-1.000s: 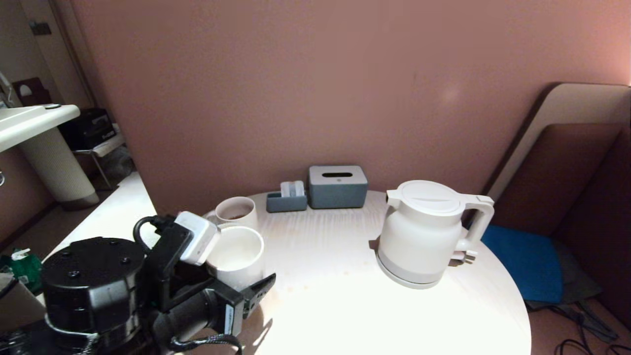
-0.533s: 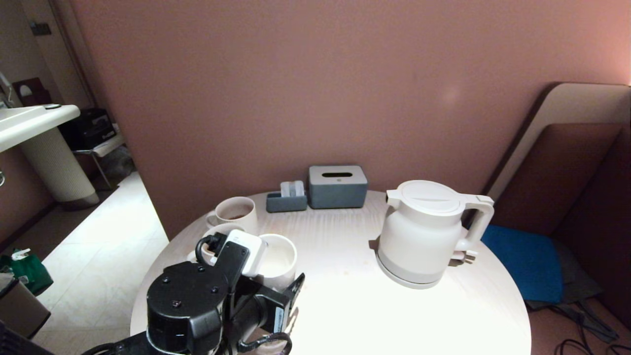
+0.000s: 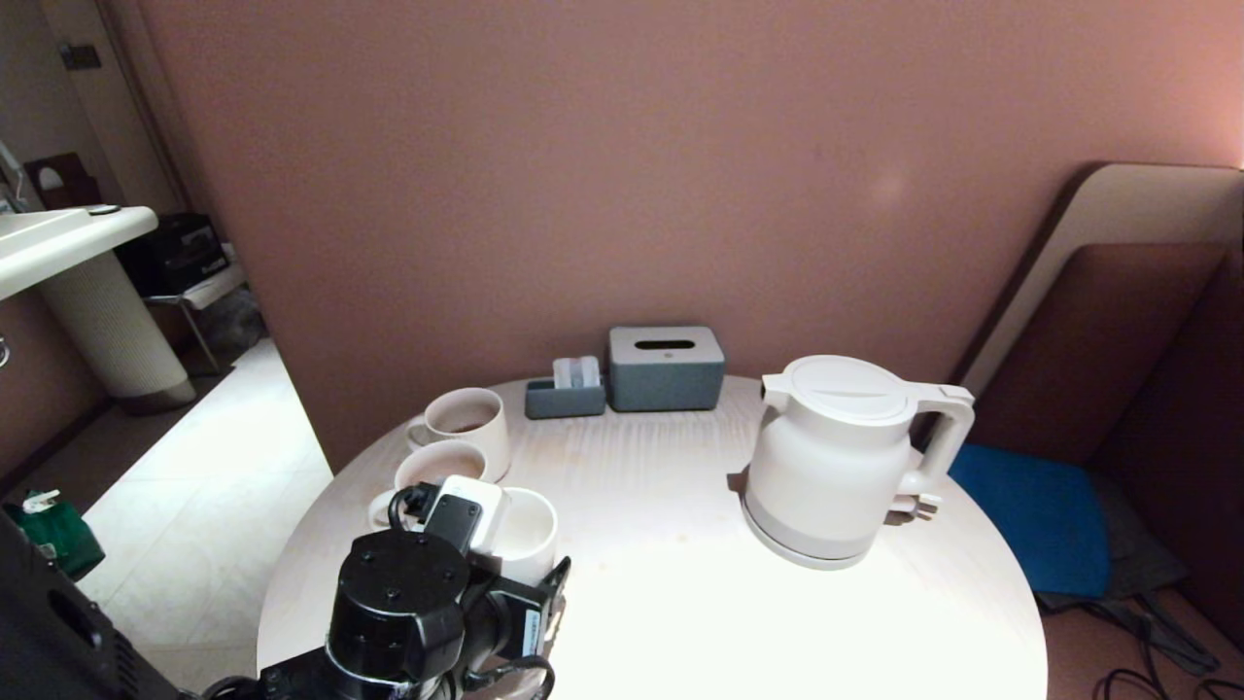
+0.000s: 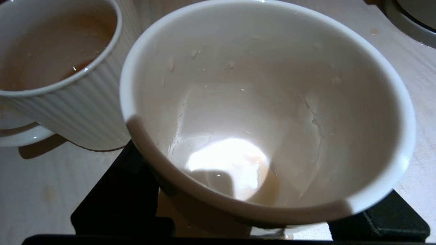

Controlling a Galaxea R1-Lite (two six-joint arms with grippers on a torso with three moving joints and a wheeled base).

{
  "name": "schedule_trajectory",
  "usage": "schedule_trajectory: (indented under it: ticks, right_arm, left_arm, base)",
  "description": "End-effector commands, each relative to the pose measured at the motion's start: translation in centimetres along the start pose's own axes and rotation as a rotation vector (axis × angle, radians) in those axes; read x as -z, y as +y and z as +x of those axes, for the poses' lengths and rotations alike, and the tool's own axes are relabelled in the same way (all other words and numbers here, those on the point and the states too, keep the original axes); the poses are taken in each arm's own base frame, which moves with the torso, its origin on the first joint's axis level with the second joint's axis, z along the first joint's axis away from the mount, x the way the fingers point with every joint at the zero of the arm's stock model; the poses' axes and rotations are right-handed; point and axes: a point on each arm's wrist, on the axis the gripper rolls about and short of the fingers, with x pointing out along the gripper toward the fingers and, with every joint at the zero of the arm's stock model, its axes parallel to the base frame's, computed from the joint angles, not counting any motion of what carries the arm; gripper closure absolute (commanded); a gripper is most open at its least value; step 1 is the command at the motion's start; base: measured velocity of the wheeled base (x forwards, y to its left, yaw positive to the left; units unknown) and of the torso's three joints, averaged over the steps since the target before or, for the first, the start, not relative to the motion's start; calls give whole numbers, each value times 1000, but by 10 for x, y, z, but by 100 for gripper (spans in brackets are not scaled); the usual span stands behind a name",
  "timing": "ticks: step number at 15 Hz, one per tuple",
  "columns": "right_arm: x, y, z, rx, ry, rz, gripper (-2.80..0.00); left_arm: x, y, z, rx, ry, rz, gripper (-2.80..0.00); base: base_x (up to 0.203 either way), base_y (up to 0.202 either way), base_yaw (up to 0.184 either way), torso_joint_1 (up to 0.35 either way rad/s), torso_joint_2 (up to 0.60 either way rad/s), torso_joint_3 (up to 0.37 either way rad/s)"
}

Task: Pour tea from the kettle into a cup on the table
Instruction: Put the cup down on the table

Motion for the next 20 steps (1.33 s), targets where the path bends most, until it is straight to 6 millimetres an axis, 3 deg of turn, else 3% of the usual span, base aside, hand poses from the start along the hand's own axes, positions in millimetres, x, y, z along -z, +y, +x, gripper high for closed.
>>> schedule_trajectory:
  ticks: [1,5,20]
  right_arm:
    - [0,0,0,0,1,0,0]
    - [0,0,0,0,1,0,0]
    - [0,0,0,0,2,0,0]
  left_arm:
    - [6,-1,9,-9,12,-21,0]
    - [5,-6,17,10,-92,-77,0]
    - [24,-1,30,-31,-27,-94,0]
  base:
    - [0,0,0,0,0,0]
    - [0,0,0,0,0,0]
    - [0,0,0,0,0,0]
